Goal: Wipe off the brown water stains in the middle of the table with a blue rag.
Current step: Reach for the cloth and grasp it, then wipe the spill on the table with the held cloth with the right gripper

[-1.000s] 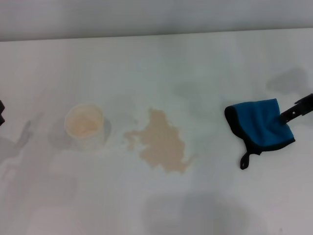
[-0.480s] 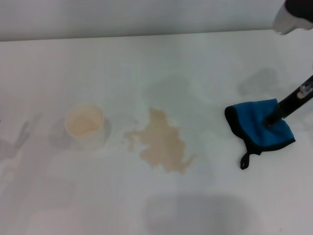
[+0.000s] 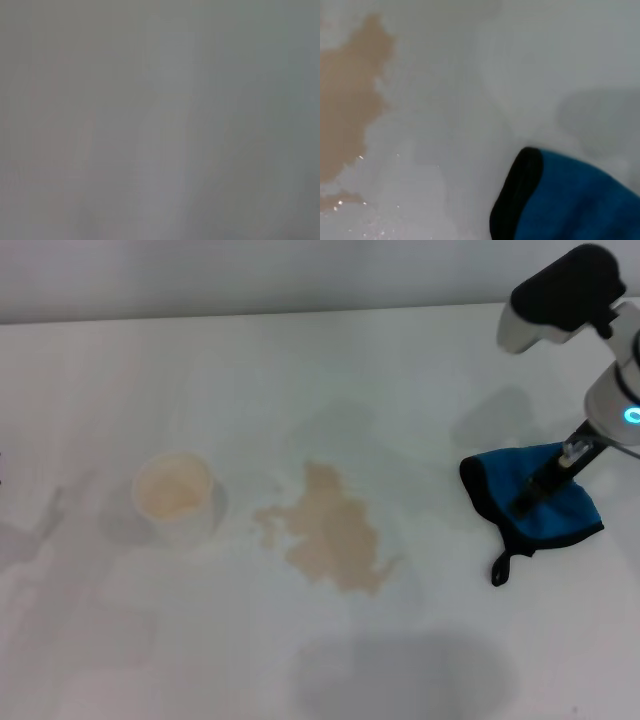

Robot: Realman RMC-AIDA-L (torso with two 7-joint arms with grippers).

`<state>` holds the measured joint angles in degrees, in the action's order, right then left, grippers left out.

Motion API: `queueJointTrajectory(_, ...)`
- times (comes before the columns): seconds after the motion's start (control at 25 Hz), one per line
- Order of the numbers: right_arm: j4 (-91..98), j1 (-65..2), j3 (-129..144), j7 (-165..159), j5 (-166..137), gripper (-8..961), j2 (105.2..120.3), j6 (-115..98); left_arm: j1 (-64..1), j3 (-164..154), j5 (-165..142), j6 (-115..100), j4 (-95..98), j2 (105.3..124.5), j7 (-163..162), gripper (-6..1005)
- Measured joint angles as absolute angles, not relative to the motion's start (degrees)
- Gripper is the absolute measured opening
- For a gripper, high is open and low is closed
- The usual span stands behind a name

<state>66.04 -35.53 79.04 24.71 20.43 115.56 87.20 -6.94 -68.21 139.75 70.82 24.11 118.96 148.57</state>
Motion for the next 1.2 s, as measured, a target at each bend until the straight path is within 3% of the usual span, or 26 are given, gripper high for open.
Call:
queueJointTrajectory(0.8,58.66,-37.79,81.65,24.37,19.96,745,115.14,82.95,-6.93,-68.14,139.75,71.47,24.17,118.91,148.62,880)
queueJointTrajectory(0.92,58.64,-37.79,81.66,24.49,19.08,610,115.14,83.1,-7.0,-68.11,139.75,71.47,24.14,118.97,148.62,880)
queueJointTrajectory(1.2,58.62,-37.78,81.65,24.63,18.46,504,115.19,83.16,-7.02,-68.11,139.75,71.67,24.08,119.09,148.62,882)
